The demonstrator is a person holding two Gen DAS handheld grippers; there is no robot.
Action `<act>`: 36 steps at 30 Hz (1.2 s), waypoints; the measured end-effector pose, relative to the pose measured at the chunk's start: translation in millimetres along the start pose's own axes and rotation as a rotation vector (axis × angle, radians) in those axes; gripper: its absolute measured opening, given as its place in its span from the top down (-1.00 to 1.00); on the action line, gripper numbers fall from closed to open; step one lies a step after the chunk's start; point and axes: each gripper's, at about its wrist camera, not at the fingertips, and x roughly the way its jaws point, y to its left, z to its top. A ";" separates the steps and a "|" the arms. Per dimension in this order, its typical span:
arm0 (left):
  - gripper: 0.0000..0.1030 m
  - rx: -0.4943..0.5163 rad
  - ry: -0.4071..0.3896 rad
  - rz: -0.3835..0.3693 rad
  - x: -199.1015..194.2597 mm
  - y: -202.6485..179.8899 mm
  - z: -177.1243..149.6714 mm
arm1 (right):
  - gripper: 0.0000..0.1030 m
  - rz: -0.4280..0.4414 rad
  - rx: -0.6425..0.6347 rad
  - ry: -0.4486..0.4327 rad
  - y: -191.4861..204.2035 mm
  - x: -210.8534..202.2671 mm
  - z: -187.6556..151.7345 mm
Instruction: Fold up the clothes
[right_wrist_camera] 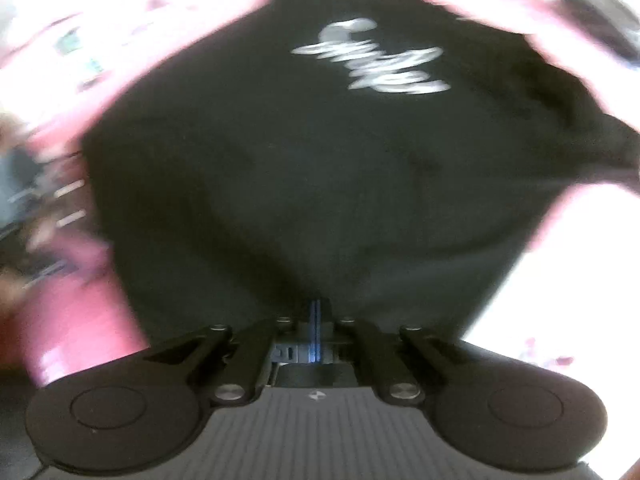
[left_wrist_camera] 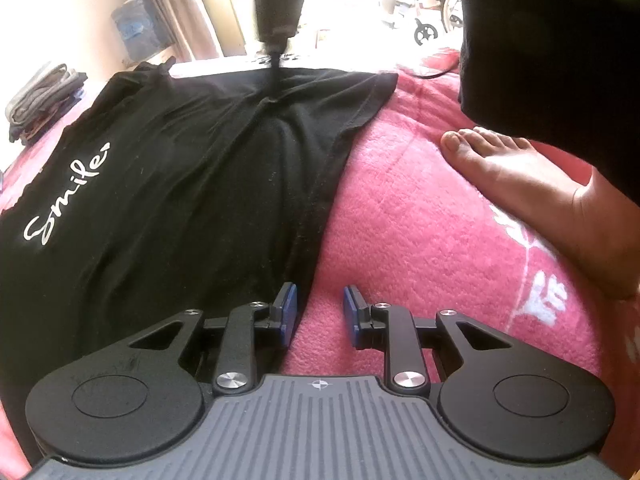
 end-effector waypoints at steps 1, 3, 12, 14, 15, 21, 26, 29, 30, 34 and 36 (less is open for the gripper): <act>0.53 0.000 0.000 0.000 0.0 -0.2 0.0 | 1.00 0.072 -0.041 0.051 10.6 5.3 -0.4; 0.53 0.006 -0.003 -0.001 0.2 -0.8 -0.5 | 1.00 0.017 -0.109 0.117 19.6 17.0 -9.4; 0.53 0.020 -0.009 0.010 -0.9 -3.1 -0.7 | 1.00 -0.110 0.046 0.045 9.8 1.7 -39.3; 0.53 0.026 -0.012 0.012 -2.2 -3.5 -1.6 | 1.00 -0.195 0.131 0.040 1.1 -0.8 -54.9; 0.53 0.026 -0.012 0.012 -3.0 -3.6 -1.9 | 1.00 -0.210 0.215 0.007 -6.9 -8.4 -59.8; 0.51 0.012 -0.007 -0.019 -11.3 1.5 -2.1 | 1.00 -0.170 0.121 0.000 35.0 -14.2 -58.8; 0.49 -0.025 -0.028 -0.039 -25.9 11.7 1.9 | 1.00 -0.209 0.083 0.110 47.8 14.2 -75.3; 0.49 -0.067 -0.072 -0.034 -30.6 19.8 13.4 | 1.00 -0.222 0.087 0.093 50.6 -0.2 -69.0; 0.49 -0.076 -0.092 -0.036 -28.5 22.6 19.1 | 1.00 -0.249 0.074 0.062 51.9 -6.7 -63.8; 0.49 -0.061 -0.157 -0.010 -0.2 26.2 44.3 | 1.00 -0.359 0.052 -0.078 51.6 -22.1 -38.7; 0.49 -0.069 -0.159 -0.006 16.4 25.5 51.3 | 1.00 -0.386 0.054 -0.134 48.1 -20.7 -25.1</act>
